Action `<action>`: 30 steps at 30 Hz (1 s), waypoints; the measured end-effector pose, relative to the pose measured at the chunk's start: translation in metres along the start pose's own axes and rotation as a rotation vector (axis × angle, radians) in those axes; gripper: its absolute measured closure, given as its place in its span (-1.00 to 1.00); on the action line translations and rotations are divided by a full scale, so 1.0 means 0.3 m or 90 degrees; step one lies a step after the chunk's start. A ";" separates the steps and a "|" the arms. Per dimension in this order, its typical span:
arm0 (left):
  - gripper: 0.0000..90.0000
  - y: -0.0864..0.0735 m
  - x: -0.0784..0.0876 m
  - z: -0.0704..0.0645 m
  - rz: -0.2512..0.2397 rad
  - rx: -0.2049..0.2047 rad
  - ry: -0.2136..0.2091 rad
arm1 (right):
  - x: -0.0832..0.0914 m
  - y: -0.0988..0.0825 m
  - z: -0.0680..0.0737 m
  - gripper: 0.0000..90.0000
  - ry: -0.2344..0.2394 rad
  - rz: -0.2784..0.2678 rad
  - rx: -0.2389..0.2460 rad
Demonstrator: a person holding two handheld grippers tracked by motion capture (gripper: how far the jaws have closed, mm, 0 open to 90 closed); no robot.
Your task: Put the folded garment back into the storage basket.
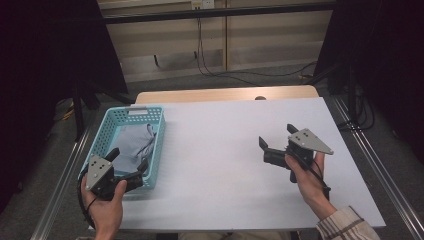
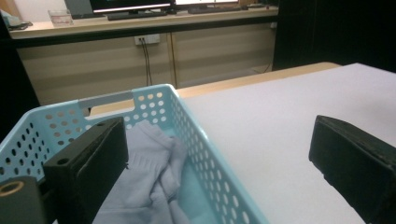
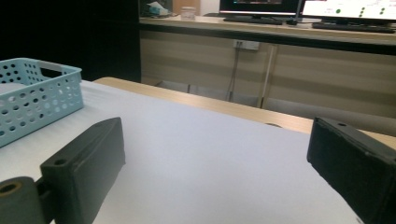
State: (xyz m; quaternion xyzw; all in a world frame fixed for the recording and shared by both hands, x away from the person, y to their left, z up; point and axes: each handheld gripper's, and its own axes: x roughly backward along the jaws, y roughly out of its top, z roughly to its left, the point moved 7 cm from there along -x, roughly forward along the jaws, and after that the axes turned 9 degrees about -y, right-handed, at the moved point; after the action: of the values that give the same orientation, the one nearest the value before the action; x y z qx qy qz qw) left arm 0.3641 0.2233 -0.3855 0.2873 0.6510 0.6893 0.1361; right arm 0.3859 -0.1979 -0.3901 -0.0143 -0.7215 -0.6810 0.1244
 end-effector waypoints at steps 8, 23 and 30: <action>-0.91 -0.025 -0.022 -0.023 -0.024 0.003 -0.013 | 0.053 -0.036 -0.088 -0.92 -0.035 0.003 0.006; -0.91 -0.069 -0.015 -0.049 -0.027 0.007 -0.043 | 0.152 -0.119 -0.165 -0.98 -0.073 0.016 -0.020; -0.91 -0.094 -0.002 -0.070 -0.018 0.007 -0.036 | 0.172 -0.163 -0.192 -0.97 -0.082 0.019 -0.018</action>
State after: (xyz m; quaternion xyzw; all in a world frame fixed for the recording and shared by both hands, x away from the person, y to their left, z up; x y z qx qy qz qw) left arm 0.3472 0.2089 -0.4129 0.2980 0.6548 0.6753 0.1625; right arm 0.3358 -0.2658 -0.4251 -0.0705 -0.7183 -0.6866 0.0872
